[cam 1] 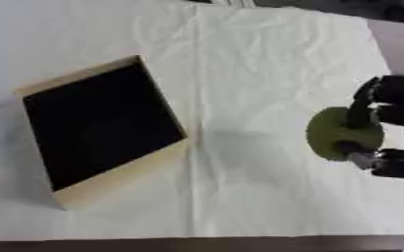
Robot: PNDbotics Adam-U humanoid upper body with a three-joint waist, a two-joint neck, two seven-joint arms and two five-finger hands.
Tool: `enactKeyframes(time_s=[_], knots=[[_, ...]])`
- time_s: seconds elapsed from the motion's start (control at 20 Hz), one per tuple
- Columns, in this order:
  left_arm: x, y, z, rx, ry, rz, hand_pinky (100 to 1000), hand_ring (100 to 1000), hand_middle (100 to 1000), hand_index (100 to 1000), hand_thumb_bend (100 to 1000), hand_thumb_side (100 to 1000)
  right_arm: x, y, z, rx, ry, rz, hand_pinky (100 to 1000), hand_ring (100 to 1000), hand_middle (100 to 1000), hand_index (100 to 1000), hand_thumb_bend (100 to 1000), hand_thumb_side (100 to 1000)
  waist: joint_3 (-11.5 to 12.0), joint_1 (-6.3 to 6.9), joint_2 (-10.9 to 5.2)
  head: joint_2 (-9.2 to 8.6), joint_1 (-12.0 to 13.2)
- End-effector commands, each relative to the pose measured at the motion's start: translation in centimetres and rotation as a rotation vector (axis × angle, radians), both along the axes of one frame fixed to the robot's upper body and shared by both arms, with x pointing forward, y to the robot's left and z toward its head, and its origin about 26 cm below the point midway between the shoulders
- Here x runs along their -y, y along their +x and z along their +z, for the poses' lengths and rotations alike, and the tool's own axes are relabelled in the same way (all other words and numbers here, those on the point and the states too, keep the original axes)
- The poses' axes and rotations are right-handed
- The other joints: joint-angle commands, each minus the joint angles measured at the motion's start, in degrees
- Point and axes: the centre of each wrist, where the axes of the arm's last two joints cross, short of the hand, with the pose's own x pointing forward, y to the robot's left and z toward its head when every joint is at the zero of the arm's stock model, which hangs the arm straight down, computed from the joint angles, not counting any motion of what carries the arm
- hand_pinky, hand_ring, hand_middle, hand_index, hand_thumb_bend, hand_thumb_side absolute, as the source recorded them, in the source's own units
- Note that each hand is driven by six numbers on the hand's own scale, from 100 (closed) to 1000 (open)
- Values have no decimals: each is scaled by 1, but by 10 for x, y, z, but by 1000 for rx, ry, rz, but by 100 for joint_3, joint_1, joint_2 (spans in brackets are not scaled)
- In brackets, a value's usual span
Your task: Pick up objects on the table and place them in the box.
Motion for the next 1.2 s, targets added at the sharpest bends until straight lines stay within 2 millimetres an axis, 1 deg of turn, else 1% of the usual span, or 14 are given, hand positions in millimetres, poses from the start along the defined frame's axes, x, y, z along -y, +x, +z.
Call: enactKeyframes(time_s=[0.05, 0.45, 1.2], knots=[[-2, -2, 10, 22, 29, 1, 474, 502, 573, 667, 238, 586, -3, 2, 17, 33, -18, 20, 546, 461, 470, 462, 100, 158, 12, 29, -122, 41, -43], [-2, -2, 10, 18, 29, -4, 474, 503, 573, 667, 239, 586, -20, 13, 39, 80, 9, 65, 548, 464, 474, 466, 100, 145, 50, 22, -143, 49, -50], [-2, -3, 8, 9, 27, -4, 474, 504, 573, 666, 238, 587, -68, 29, 83, 114, 71, 156, 546, 465, 480, 473, 100, 115, 71, 2, -198, 81, -44]])
